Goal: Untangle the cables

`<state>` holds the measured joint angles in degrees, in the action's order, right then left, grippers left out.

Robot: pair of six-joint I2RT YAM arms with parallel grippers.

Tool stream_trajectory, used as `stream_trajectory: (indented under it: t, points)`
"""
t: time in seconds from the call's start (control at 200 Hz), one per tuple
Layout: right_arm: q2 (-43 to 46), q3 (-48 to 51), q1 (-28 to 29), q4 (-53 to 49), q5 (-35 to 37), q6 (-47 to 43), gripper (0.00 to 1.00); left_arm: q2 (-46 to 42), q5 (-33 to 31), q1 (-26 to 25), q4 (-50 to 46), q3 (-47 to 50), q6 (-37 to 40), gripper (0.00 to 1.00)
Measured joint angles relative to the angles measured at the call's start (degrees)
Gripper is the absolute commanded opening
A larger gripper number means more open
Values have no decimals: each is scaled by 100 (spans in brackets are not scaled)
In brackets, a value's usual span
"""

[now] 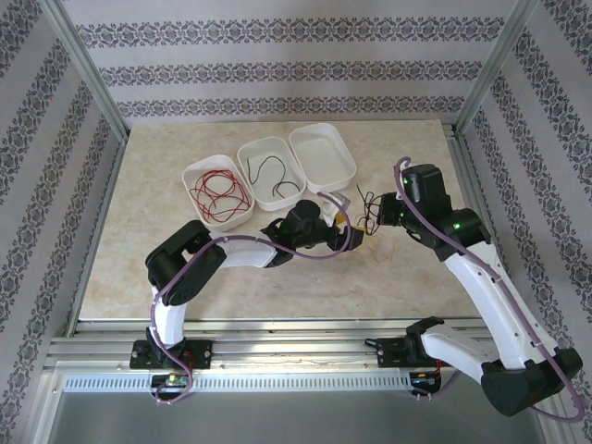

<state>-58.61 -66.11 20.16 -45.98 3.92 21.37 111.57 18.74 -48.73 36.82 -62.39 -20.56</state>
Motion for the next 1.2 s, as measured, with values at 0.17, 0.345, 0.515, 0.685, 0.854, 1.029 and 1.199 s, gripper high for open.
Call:
stream_trajectory:
  t: [0.17, 0.345, 0.515, 0.685, 0.854, 1.029, 1.199]
  points:
    - [13, 52, 0, 122, -142, 98, 0, 166, 177, -2, -2, -181, 79, 79]
    - [11, 94, 0, 199, -234, 140, 0, 286, 323, -2, 11, -310, 83, 79]
    - [9, 133, 0, 208, -350, 243, 0, 455, 286, -2, 42, -387, 66, 70]
    - [33, 140, -4, 205, -546, 299, 0, 732, 188, 11, 227, -463, -55, 53]
    - [205, 136, -37, 199, -828, 396, 0, 857, 138, 9, 175, -686, -74, 27]
    - [380, -61, -249, 72, -1049, 393, 0, 859, 17, 11, 120, -750, -90, 1]
    - [437, -407, -435, -55, -1185, 323, 0, 859, -151, 33, -83, -750, -90, 0]
